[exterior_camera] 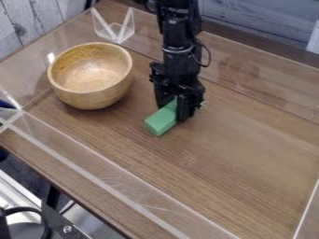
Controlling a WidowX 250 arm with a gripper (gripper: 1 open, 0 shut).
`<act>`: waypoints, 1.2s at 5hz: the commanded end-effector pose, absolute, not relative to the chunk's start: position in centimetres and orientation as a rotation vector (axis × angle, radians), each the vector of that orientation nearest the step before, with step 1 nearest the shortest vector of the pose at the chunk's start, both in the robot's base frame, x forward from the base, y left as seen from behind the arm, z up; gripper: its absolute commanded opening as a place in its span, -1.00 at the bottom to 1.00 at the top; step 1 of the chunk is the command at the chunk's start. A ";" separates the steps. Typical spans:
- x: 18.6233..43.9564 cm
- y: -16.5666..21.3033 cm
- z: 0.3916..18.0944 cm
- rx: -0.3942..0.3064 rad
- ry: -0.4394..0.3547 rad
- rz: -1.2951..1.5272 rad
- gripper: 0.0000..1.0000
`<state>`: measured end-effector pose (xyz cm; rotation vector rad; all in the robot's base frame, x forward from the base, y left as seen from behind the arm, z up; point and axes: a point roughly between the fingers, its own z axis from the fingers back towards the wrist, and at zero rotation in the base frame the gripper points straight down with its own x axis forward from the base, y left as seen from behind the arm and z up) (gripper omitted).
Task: Remove the green block from inside the brown bowl and put it on the table
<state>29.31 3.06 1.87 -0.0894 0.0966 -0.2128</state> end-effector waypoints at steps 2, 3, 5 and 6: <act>29.5 2.7 2.6 -0.061 0.099 -0.232 -1.00; 29.3 2.8 2.5 -0.048 0.124 -0.244 -1.00; 29.0 3.3 3.4 -0.078 0.123 -0.197 1.00; 28.7 3.8 4.7 -0.103 0.102 -0.165 1.00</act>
